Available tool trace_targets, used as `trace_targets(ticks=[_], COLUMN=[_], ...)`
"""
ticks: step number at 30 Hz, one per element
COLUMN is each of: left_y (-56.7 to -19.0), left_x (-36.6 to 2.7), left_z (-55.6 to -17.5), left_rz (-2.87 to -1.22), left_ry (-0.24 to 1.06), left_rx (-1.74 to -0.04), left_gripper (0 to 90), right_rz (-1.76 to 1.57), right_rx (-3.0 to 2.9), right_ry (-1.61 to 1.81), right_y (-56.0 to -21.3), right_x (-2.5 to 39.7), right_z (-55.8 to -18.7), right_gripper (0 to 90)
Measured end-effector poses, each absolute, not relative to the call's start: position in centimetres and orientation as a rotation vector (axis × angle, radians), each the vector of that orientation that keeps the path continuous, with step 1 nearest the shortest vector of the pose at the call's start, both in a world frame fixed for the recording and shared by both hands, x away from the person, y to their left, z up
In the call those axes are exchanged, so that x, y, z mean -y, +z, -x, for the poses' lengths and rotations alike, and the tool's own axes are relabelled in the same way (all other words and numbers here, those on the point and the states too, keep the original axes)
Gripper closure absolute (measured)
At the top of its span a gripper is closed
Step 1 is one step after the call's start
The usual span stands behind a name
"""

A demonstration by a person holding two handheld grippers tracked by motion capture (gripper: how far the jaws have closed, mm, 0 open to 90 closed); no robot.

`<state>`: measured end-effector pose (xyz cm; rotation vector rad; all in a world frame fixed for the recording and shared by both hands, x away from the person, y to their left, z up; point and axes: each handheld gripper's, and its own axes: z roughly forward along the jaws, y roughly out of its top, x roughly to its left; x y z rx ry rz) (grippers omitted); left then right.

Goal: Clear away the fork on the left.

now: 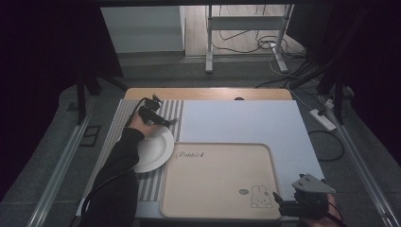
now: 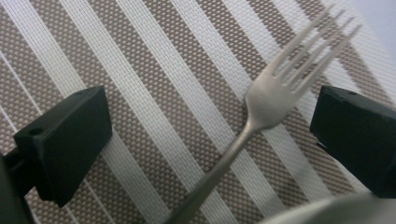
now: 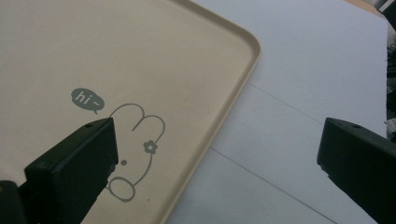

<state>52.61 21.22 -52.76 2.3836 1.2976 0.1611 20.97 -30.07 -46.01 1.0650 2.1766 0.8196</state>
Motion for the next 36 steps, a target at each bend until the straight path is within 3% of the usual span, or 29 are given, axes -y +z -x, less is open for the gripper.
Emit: trace_targets(ticks=[6,9,14,15,16,20,23,25,26,36], left_y=[-52.7,-52.5,-52.1,-52.1,-52.0,-52.0,-52.0,-51.8,-51.9,-51.9], left_x=[-21.2,-22.2,-23.7,-24.1,-24.9,-25.9,-25.9,-25.9,-25.9,-26.9], left_z=[-52.9,-53.0,-52.8,-52.8,-52.6,-52.2,-52.1,-51.9,-51.8,-51.7], left_rz=[-2.436,-2.423,-2.419,-2.418,-2.415,-2.418,-2.420,-2.445,-2.448,-2.398], left_ry=[0.223,0.206,0.204,0.201,0.199,0.228,0.237,0.236,0.240,0.199], left_rx=[-1.294,-1.281,-1.248,-1.249,-1.249,-1.240,-1.236,-1.194,-1.188,-1.209], left_gripper=[0.8,7.4,30.6,30.6,40.4,55.6,59.9,78.2,81.0,85.2], right_rz=[-1.064,-1.062,-1.062,-1.062,-1.062,-1.061,-1.061,-1.060,-1.059,-1.061], right_rx=[-2.176,-2.177,-2.178,-2.178,-2.178,-2.180,-2.180,-2.181,-2.179,-2.182], right_ry=[0.820,0.820,0.815,0.815,0.814,0.812,0.810,0.810,0.811,0.812], right_y=[-46.0,-46.0,-46.0,-46.0,-46.0,-46.0,-46.0,-46.0,-46.1,-46.0], right_x=[30.1,30.1,30.1,30.1,30.1,30.0,30.0,30.0,30.0,30.1], right_z=[-21.0,-20.9,-20.9,-20.9,-20.9,-20.9,-20.9,-20.9,-20.9,-20.9], right_gripper=[0.0,0.0,0.0,0.0,0.0,0.0,0.0,0.0,0.0,0.0])
